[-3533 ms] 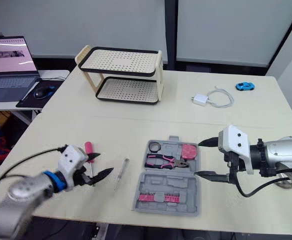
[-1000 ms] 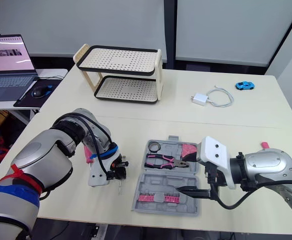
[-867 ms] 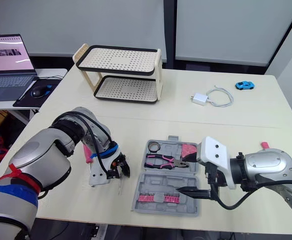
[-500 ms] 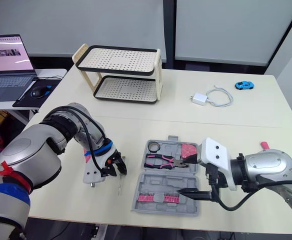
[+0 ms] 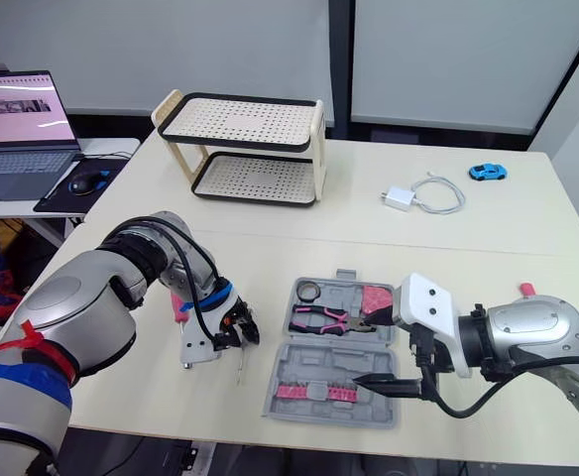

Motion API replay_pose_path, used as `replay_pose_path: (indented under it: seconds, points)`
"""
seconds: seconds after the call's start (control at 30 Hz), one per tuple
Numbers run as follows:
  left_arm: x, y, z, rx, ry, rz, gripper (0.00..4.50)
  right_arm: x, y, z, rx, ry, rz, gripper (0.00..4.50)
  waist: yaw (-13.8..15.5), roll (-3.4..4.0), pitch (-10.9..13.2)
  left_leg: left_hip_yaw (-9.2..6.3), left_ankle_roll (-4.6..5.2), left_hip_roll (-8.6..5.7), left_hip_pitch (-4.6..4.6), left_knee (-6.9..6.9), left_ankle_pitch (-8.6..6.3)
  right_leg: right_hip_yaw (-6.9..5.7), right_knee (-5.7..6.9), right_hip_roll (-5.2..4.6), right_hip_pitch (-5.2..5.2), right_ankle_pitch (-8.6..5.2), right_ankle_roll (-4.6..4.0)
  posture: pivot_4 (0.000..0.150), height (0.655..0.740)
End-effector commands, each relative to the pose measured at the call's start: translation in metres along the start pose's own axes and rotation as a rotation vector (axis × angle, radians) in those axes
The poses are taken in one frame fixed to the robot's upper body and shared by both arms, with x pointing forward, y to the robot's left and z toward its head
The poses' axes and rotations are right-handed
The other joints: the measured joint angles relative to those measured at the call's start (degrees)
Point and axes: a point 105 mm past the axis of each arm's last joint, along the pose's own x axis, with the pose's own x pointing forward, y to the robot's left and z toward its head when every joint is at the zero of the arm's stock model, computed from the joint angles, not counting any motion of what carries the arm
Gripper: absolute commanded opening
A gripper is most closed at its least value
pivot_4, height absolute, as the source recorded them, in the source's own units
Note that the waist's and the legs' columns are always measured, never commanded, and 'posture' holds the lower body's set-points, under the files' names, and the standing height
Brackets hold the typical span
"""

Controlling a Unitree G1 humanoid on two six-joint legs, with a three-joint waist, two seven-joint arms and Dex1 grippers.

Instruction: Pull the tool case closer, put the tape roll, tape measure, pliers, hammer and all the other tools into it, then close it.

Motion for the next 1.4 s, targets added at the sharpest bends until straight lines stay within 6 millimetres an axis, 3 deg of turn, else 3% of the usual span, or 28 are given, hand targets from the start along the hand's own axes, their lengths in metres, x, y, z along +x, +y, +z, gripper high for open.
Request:
replay_pose_path:
  seconds: [0.03,0.1,0.37,0.53,0.67,0.93,1.17,1.4]
  points:
    - [0.006,-0.002,0.003,0.000,-0.021,-0.010,0.50,-0.004,0.002,0.007,-0.042,-0.008,-0.017,4.50,0.01,0.00,0.00,0.00,0.00,0.00,-0.01,0.01,0.00,0.00,0.00,0.00,0.00,0.00,0.00,0.150,0.7350]
    - [0.002,-0.002,0.001,-0.008,-0.009,-0.001,0.10,-0.004,0.002,0.007,-0.043,-0.008,-0.017,4.50,0.02,0.00,0.00,-0.01,0.00,-0.01,-0.03,0.01,0.00,-0.01,-0.02,-0.01,-0.01,0.00,0.00,0.150,0.7350]
    - [-0.039,-0.009,-0.002,-0.106,0.041,0.033,0.10,-0.005,0.004,0.007,-0.038,-0.016,-0.017,4.50,-0.13,-0.16,0.09,-0.02,0.00,-0.01,-0.21,0.05,0.00,-0.03,0.01,-0.01,-0.19,0.01,-0.01,0.150,0.7350]
    - [-0.062,-0.034,-0.004,-0.191,0.100,-0.086,0.10,-0.004,0.004,0.007,-0.036,-0.019,-0.013,4.50,-0.27,-0.17,0.10,0.00,0.01,-0.01,-0.22,0.06,0.00,-0.02,0.00,-0.01,-0.19,0.01,-0.01,0.150,0.7350]
    - [-0.072,-0.042,-0.004,-0.201,0.119,-0.157,0.10,-0.002,0.003,0.007,-0.036,-0.022,-0.010,4.50,-0.31,-0.18,0.10,-0.02,0.00,-0.01,-0.22,0.07,0.00,-0.03,0.01,0.00,-0.20,0.01,-0.01,0.150,0.7350]
    - [-0.062,-0.016,-0.017,-0.215,0.187,0.036,0.10,0.002,0.001,0.008,-0.040,-0.030,-0.022,4.50,-0.36,-0.17,0.10,-0.04,0.01,0.00,-0.24,0.17,-0.01,-0.03,0.04,-0.01,-0.19,0.01,-0.01,0.150,0.7350]
    - [-0.058,-0.021,-0.018,-0.308,0.229,0.096,0.10,0.004,0.000,0.007,-0.043,-0.034,-0.038,4.50,-0.70,-0.17,0.10,-0.05,0.01,0.01,-0.26,0.33,-0.01,-0.03,0.19,0.00,-0.22,0.01,-0.01,0.150,0.7350]
    - [-0.070,-0.010,-0.019,-0.489,0.291,0.315,0.10,0.007,-0.007,0.005,-0.066,-0.011,-0.077,4.50,-1.37,-0.16,0.10,-0.08,0.02,0.03,-0.23,0.53,-0.01,-0.03,0.47,0.03,-0.23,0.00,-0.02,0.150,0.7350]
